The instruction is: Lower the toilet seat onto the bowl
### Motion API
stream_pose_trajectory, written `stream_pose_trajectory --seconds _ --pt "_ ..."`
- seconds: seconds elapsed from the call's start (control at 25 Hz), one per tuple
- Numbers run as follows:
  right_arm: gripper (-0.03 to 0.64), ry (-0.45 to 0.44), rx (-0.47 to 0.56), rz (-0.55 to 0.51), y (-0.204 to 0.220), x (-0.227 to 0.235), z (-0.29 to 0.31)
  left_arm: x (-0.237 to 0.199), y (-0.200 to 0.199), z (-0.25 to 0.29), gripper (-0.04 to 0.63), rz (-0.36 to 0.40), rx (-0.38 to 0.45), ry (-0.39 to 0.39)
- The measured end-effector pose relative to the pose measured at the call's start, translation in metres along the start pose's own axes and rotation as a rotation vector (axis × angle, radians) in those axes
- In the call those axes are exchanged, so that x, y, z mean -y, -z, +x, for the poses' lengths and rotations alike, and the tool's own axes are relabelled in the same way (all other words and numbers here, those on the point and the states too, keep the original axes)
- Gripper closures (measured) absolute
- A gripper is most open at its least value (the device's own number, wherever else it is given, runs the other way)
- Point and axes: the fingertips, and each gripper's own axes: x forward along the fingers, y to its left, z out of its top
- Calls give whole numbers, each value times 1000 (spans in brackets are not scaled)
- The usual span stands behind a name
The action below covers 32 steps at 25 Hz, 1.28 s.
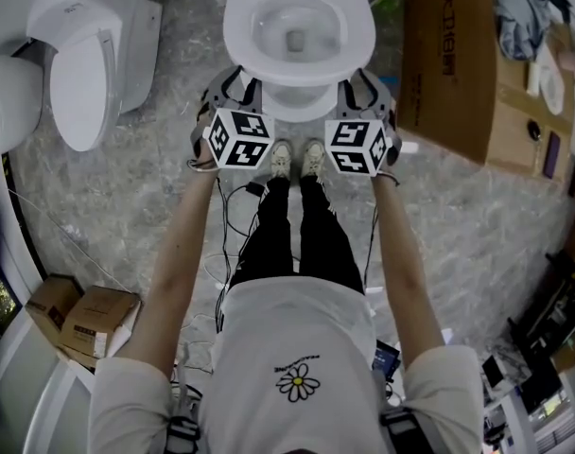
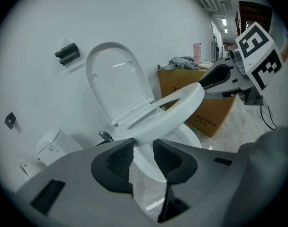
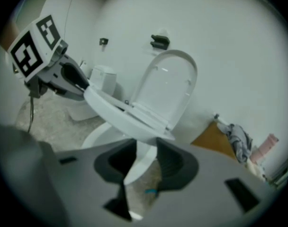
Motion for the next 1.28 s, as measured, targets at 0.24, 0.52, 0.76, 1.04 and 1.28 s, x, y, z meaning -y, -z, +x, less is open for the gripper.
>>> stream_pose_trajectory --seconds 0.24,0.52,0.76,1.04,1.28 --pt "471 -78 -76 -7 35 -25 3 20 40 9 446 -43 -108 77" --pt "471 -139 -150 -43 71 -47 11 37 80 26 469 -20 -211 113" --pt "471 -200 -220 -74 106 -65 21 57 113 41 469 18 -278 148" --pt "472 -256 -298 -97 140 -84 35 74 146 61 469 42 -349 204" --pt "476 -295 -342 -101 166 -99 50 87 174 79 469 36 -409 236"
